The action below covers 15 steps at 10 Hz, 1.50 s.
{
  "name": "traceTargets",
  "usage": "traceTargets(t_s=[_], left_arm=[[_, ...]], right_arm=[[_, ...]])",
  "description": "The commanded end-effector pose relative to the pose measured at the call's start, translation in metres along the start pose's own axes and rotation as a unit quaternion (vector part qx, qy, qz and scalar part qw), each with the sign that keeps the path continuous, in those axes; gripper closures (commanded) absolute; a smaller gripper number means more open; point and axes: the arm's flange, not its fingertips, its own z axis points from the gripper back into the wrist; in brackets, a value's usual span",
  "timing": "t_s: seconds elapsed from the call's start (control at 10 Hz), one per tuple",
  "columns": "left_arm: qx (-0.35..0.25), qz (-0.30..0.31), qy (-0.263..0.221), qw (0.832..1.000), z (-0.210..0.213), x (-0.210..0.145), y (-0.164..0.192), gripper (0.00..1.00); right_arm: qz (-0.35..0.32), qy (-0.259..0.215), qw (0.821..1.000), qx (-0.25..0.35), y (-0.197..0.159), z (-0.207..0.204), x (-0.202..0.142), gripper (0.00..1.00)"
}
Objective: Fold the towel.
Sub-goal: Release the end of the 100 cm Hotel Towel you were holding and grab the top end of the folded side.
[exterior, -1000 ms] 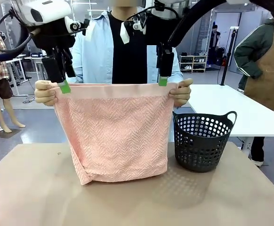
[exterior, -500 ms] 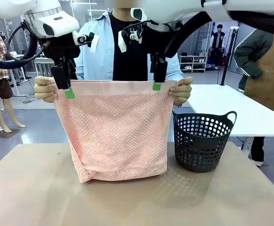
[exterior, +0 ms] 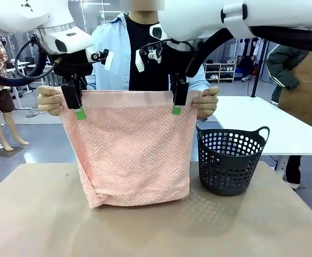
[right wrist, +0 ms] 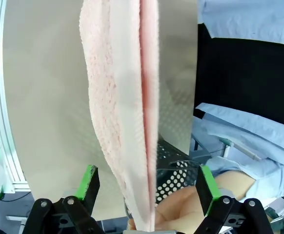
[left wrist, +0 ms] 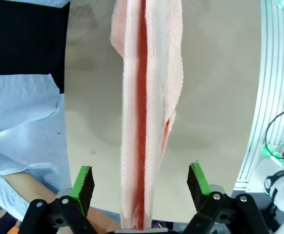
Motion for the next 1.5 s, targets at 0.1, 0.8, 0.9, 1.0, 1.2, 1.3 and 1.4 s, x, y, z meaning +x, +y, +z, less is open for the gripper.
traceTargets(t_s=[0.1,0.8,0.9,1.0,1.2,1.3,1.4], left_arm=[[-0.001,0.004,0.003,1.0,-0.012,0.002,-0.006,0.64],[-0.007,-0.006,0.002,1.0,-0.011,-0.001,-0.014,1.0],[-0.006,-0.006,0.001,1.0,-0.01,-0.001,-0.015,1.0],[-0.006,-0.006,0.001,1.0,-0.01,-0.002,-0.016,1.0],[-0.004,-0.006,0.0,1.0,-0.008,-0.002,-0.015,1.0],[-0.001,-0.004,0.0,1.0,-0.006,-0.001,-0.015,1.0],[-0.011,-0.026,-0.012,1.0,-0.003,0.001,-0.017,1.0]], right_arm=[[0.0,-0.008,1.0,0.006,0.006,-0.01,-0.006,0.57],[-0.002,-0.009,1.0,0.004,0.011,-0.009,-0.004,1.0],[-0.003,-0.008,1.0,0.005,0.012,-0.01,-0.004,1.0],[-0.003,-0.008,1.0,0.005,0.012,-0.009,-0.003,1.0],[-0.007,-0.007,1.0,0.001,0.012,-0.008,-0.005,1.0],[-0.01,-0.008,1.0,0.001,0.013,-0.007,-0.006,1.0],[-0.01,-0.001,1.0,0.02,0.015,-0.009,-0.009,1.0]])
